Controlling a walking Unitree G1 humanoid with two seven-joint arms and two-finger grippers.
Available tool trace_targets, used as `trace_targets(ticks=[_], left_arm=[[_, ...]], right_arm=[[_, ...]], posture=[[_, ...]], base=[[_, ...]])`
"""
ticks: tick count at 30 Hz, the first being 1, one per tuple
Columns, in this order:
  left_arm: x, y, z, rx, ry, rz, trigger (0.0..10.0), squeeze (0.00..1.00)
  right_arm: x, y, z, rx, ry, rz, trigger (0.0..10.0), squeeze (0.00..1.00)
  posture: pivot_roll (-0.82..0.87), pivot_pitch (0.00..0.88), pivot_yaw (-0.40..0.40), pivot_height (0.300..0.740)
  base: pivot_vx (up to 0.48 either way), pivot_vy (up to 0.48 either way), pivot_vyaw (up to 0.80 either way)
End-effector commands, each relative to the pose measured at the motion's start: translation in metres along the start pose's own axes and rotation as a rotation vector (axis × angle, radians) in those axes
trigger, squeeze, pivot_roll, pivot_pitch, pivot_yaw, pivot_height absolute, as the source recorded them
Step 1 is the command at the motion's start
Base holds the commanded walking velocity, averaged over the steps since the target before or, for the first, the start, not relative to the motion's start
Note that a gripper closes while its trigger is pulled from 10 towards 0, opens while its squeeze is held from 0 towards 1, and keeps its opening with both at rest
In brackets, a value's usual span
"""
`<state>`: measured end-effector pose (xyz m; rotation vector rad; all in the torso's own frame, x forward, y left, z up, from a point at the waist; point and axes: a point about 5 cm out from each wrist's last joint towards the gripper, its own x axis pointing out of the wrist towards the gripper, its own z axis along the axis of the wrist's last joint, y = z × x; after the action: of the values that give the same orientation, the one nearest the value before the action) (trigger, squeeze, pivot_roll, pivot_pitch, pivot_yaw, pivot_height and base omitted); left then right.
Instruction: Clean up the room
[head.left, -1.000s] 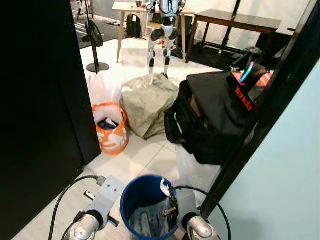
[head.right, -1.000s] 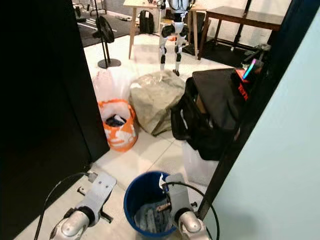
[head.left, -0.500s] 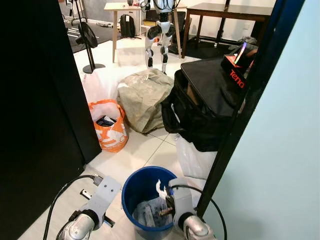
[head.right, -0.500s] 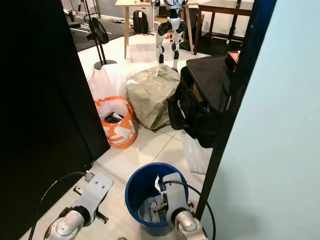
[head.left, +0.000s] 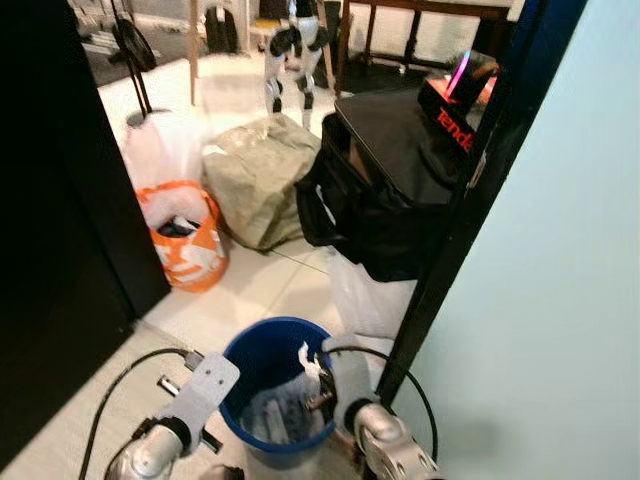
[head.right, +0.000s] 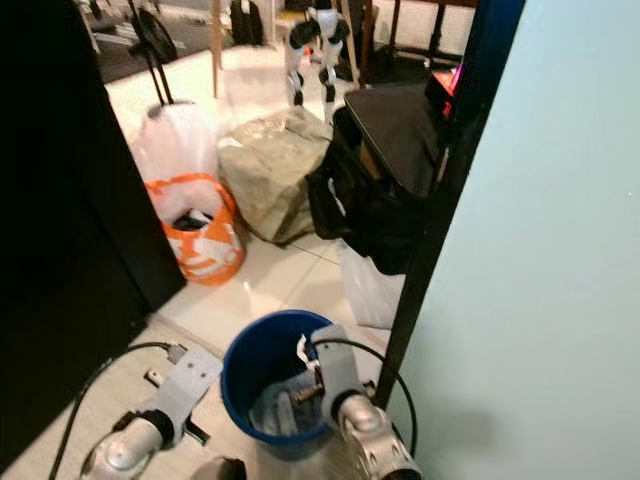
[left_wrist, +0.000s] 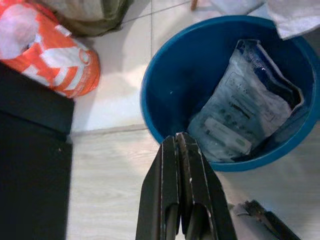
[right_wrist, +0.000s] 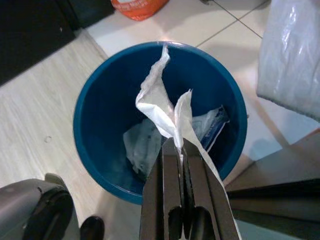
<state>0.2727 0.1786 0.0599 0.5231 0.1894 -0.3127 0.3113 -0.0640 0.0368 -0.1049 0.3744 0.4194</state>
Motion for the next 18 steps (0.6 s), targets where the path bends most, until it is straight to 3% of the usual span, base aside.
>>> trace_targets(ticks=[1,10,18], left_arm=[[-0.003,0.001,-0.005,0.049,-0.005,-0.041,10.0,0.0],[-0.007,0.015,0.007,0.033,-0.123,-0.113,10.0,0.0],[-0.008,0.022,0.02,-0.004,-0.205,-0.193,10.0,0.0]], right_arm=[[0.003,0.003,-0.001,0.004,0.018,0.007,10.0,0.0],[0.014,0.016,0.015,-0.064,0.036,0.091,10.0,0.0],[0.018,0.025,0.017,-0.049,0.077,0.172,10.0,0.0]], posture=[[0.05,0.282,-0.093,0.608],[0.05,0.327,-0.118,0.608],[0.05,0.33,-0.117,0.608]], base=[[0.0,0.0,0.0],[0.0,0.0,0.0],[0.0,0.0,0.0]])
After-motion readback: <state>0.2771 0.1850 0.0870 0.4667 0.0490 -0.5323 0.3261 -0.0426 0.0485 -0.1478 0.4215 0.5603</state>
